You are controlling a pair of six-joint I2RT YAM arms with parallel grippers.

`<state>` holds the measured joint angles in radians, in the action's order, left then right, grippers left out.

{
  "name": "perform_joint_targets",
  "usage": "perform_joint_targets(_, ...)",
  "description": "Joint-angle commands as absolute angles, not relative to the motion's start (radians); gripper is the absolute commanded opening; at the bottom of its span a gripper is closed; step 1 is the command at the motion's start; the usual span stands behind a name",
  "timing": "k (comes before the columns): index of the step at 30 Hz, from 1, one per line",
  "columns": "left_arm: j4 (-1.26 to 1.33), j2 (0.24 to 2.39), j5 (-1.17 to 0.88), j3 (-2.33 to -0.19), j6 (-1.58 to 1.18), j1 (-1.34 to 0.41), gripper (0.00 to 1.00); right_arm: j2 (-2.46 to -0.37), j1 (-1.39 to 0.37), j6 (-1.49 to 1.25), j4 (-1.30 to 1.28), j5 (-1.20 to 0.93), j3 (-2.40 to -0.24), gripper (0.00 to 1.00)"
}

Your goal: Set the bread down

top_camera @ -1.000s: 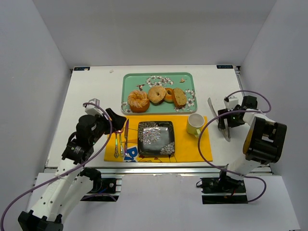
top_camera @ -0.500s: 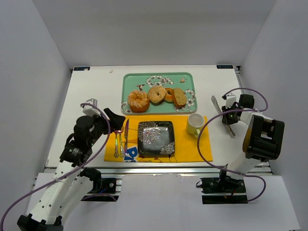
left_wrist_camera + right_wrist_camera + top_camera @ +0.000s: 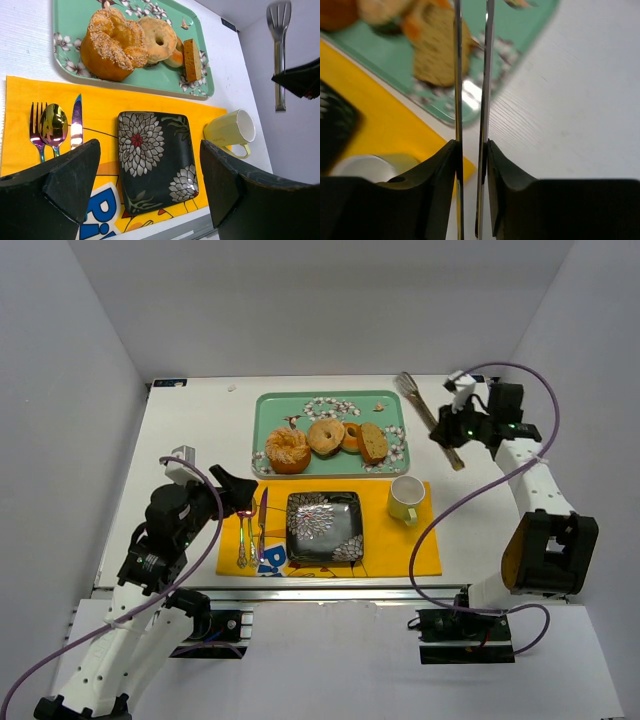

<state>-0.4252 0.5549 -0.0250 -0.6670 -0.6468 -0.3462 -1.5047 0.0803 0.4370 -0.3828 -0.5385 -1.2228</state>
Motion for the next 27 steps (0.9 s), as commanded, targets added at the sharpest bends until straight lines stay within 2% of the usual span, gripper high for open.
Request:
perform_joint_targets(1, -0.437, 0.549, -0.014, -0.715, -0.650, -0.348, 0.89, -1.499, -0.033, 0.333, -0.403, -0.644, -1.291, 0.38)
perform_joint_targets(5, -0.463, 0.531, -0.011, -0.724, -0.653, -0.348, 0.89, -1.545, -0.144, 0.253, -0.368, -0.684, -1.350, 0.44)
perform_joint_targets(15, -0.525, 0.474, 0.054, -0.736, -0.678, -0.348, 0.89, -1.687, -0.294, 0.173, -0.350, -0.716, -1.519, 0.49)
perform_joint_targets(22, -0.558, 0.476, 0.069, -0.764, -0.680, -0.348, 0.89, -1.773, -0.437, 0.111, -0.292, -0.576, -1.545, 0.52)
perform_joint_targets(27, -0.575, 0.471, 0.083, -0.776, -0.683, -0.347, 0.89, -1.841, -0.456, 0.101, -0.275, -0.505, -1.585, 0.53)
